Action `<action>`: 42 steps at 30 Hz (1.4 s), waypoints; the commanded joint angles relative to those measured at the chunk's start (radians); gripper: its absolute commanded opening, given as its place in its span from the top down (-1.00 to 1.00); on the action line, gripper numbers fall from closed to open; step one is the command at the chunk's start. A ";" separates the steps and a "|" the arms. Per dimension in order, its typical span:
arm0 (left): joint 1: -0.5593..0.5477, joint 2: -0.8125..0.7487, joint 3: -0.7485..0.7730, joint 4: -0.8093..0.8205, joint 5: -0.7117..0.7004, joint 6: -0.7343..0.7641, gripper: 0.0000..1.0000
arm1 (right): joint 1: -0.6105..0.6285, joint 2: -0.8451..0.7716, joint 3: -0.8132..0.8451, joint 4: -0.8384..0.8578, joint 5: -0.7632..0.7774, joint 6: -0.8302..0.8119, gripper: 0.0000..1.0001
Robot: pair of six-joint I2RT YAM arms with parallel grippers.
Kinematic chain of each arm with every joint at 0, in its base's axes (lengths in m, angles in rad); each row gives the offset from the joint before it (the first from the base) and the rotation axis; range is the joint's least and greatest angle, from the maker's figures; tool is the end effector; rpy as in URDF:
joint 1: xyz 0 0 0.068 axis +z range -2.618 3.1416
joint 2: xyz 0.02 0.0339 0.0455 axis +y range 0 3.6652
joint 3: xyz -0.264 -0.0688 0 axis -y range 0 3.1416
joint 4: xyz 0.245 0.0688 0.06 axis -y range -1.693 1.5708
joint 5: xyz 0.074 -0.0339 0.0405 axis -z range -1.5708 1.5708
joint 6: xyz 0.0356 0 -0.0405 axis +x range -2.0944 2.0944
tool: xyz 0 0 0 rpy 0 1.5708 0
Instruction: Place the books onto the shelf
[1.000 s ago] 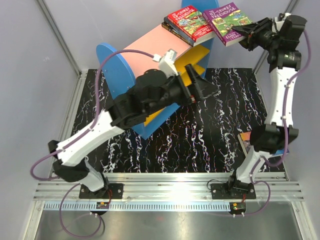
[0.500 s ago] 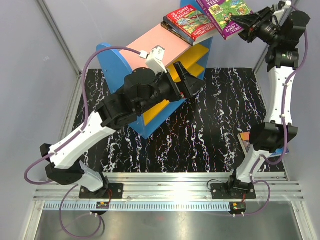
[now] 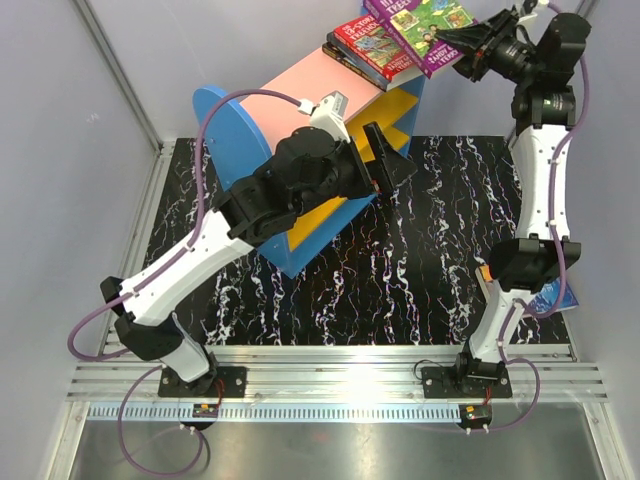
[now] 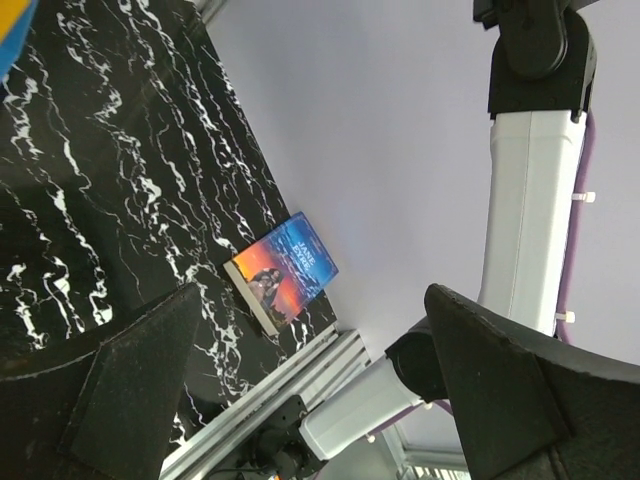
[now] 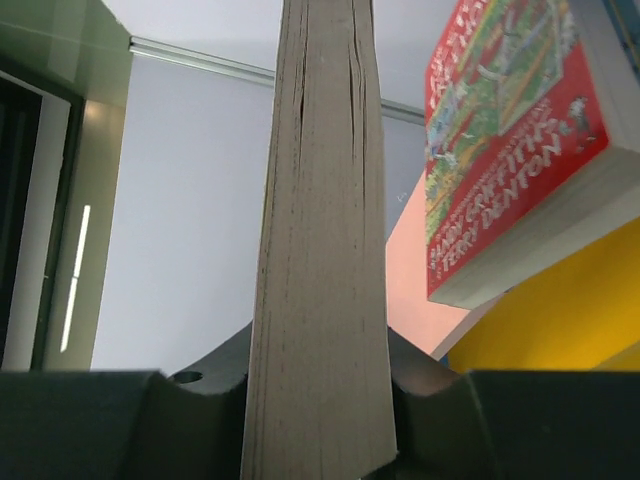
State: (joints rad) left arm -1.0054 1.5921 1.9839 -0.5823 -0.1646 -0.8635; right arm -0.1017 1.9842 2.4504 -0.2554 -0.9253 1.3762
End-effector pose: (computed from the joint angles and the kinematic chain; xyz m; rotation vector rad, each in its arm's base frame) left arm 0.1851 -0.2808 0.5058 0.0057 1.9237 -1.1803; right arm 0.4120 -0.0135 0.5389 0.3109 1.6494 1.6238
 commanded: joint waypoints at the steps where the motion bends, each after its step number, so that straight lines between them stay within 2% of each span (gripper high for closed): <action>1: 0.024 -0.035 0.035 0.024 0.022 0.021 -0.94 | 0.019 -0.002 0.015 -0.008 0.019 -0.009 0.88; 2: 0.031 -0.040 0.018 0.027 0.022 0.020 -0.94 | 0.025 0.002 0.018 -0.036 0.025 -0.015 0.83; 7: 0.053 -0.073 -0.033 0.059 0.036 0.006 -0.93 | 0.040 0.002 0.021 -0.071 0.071 -0.028 0.33; 8: 0.059 -0.075 -0.036 0.062 0.039 0.004 -0.93 | 0.042 0.008 0.024 -0.091 0.080 -0.026 0.12; 9: 0.060 -0.076 -0.036 0.062 0.040 0.006 -0.93 | 0.046 0.013 0.030 -0.102 0.083 -0.025 0.00; 10: 0.063 -0.080 -0.037 0.062 0.043 0.007 -0.93 | 0.049 0.018 0.044 -0.110 0.083 -0.026 -0.17; 11: 0.067 -0.081 -0.039 0.064 0.043 0.006 -0.93 | 0.051 0.028 0.056 -0.140 0.085 -0.031 -0.84; 12: 0.070 -0.084 -0.046 0.067 0.045 0.006 -0.92 | 0.060 0.031 0.062 -0.153 0.088 -0.035 -0.99; 19: 0.097 -0.113 -0.108 0.105 0.074 -0.019 -0.91 | 0.082 0.054 0.074 -0.194 0.092 -0.043 -0.99; 24: 0.114 -0.110 -0.115 0.104 0.097 -0.026 -0.91 | 0.082 0.082 0.114 -0.314 0.059 -0.069 -1.00; 35: 0.152 -0.116 -0.152 0.121 0.154 -0.054 -0.89 | 0.082 0.094 0.136 -0.378 0.049 -0.078 -1.00; 39: 0.159 -0.127 -0.175 0.139 0.162 -0.068 -0.89 | 0.082 0.056 0.096 -0.452 0.051 -0.153 -1.00; 42: 0.162 -0.124 -0.189 0.150 0.160 -0.078 -0.88 | 0.082 0.002 0.000 -0.479 0.057 -0.203 -0.99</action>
State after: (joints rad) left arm -0.8497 1.5040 1.8042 -0.4995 -0.0311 -0.9257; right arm -0.0257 2.0655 2.5004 -0.6800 -0.8509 1.2499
